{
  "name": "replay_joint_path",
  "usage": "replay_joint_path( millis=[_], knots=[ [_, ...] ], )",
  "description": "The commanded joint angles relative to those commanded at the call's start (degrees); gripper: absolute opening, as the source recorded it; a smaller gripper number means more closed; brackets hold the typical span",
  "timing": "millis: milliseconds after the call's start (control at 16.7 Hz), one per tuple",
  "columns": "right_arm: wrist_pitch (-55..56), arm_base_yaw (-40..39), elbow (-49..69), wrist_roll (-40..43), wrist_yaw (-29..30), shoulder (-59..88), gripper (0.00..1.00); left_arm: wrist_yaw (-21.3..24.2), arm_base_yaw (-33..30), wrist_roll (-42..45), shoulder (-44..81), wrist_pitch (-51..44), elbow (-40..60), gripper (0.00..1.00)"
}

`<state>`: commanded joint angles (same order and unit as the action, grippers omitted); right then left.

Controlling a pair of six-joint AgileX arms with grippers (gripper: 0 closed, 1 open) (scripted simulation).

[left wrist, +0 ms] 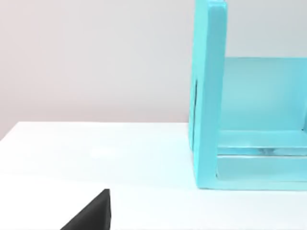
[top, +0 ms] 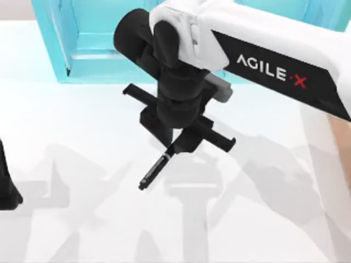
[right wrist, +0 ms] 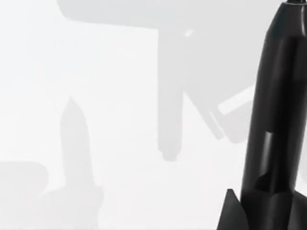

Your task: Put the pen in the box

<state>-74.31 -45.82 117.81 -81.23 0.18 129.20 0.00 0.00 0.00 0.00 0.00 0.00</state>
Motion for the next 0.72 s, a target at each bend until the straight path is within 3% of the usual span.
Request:
replay_joint_path(
  millis=[360,540,720],
  knots=[
    [0.43,3.52,-1.49,0.94,-0.17,-1.12,0.00,0.00,0.00,0.00,0.00,0.00,0.00,1.00],
    [0.99,12.34,-5.00,3.18,-0.42,-4.18,0.00,0.00,0.00,0.00,0.00,0.00,0.00,1.00],
    [1.51,26.08,-10.26,6.40,-0.62,-8.16,0.00,0.00,0.00,0.00,0.00,0.00,0.00,1.00]
  ],
)
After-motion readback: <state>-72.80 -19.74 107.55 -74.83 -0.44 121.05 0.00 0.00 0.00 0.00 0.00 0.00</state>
